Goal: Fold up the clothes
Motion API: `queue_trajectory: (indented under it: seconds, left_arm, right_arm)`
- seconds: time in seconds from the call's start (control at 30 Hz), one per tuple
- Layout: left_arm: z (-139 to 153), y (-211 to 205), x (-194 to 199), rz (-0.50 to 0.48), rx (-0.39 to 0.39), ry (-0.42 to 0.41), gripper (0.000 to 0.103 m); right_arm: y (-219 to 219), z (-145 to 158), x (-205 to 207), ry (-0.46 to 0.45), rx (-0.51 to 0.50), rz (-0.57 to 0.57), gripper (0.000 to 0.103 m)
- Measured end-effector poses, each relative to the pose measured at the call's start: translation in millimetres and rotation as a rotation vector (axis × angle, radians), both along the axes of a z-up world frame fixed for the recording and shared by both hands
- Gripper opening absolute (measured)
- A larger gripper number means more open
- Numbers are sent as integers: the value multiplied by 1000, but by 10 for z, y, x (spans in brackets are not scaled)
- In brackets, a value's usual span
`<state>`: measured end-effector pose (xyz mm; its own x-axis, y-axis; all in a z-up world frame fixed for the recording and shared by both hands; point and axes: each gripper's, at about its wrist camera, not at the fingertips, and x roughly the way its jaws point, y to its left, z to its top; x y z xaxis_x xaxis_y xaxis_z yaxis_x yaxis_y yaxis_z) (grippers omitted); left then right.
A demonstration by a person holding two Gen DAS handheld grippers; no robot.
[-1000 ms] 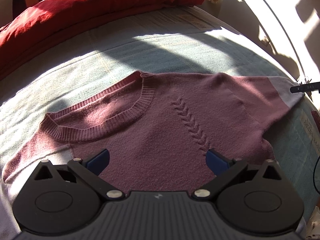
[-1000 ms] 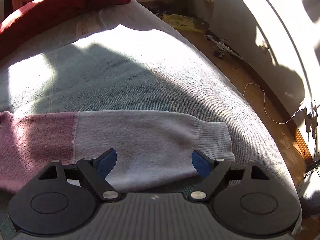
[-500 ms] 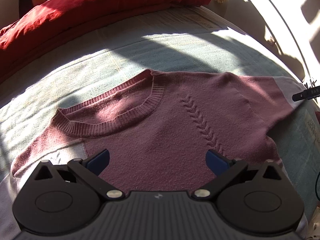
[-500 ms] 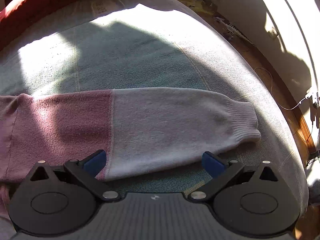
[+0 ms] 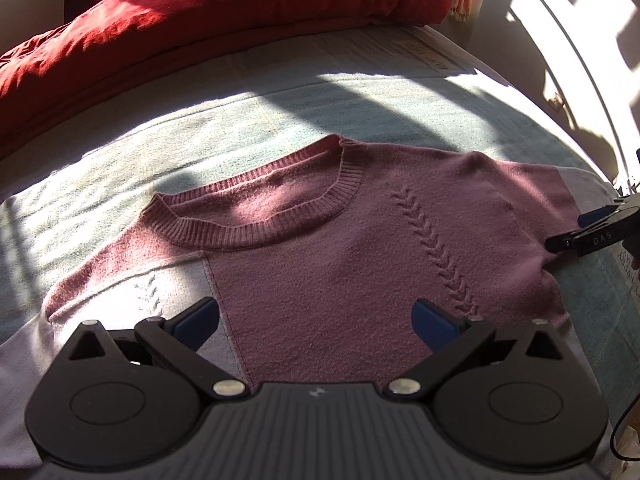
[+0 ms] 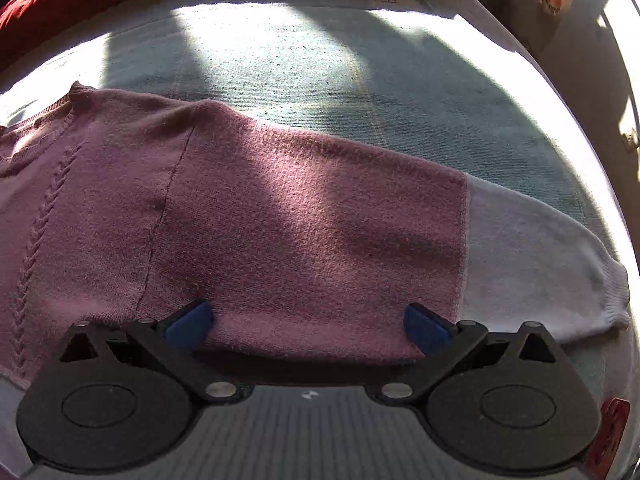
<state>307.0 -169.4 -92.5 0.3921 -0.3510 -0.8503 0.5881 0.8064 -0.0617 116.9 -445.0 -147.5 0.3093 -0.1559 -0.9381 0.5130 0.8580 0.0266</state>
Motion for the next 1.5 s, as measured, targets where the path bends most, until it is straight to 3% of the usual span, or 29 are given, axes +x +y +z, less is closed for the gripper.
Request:
queue_trajectory:
  seconds: [0.1,0.2,0.3,0.43,0.6,0.77,0.9,0.97,1.13,1.5]
  left_arm:
    - [-5,70,5,19,3,0,101]
    - [3,102,-2,38,-11,8,101]
    - [8,105,-30,43,-20,11,101]
    - [14,133,-89,27,-13,-5,101]
    - [-27,241,-105,53,13,2,101]
    - [-23,311,-100,85,-1,27,101]
    - [-50,304,-133,73,8,33,101]
    - [-69,303,-151,65,13,37,101]
    - [-159,362,-200,65,29,67,101]
    - [-496,517,-491,81,64,197,101]
  right_arm:
    - [130,208,-81,-51,20,-3,103]
    - [431,334,20,-97,4,89,103]
    - [721,222,165,-80,-48,171,103]
    - [930,-53,180,10,-161,248,103]
    - [770,-7,-5,15,-108,159,103]
    - [931,268,-9,-47,-141,204,103]
    - [1148,367,85,-188,53,290,103]
    - [1255,316,123,-209,129,319,103]
    - [1341,-1,99,-104,214,317,103]
    - [1595,-152,172,12,104,423,103]
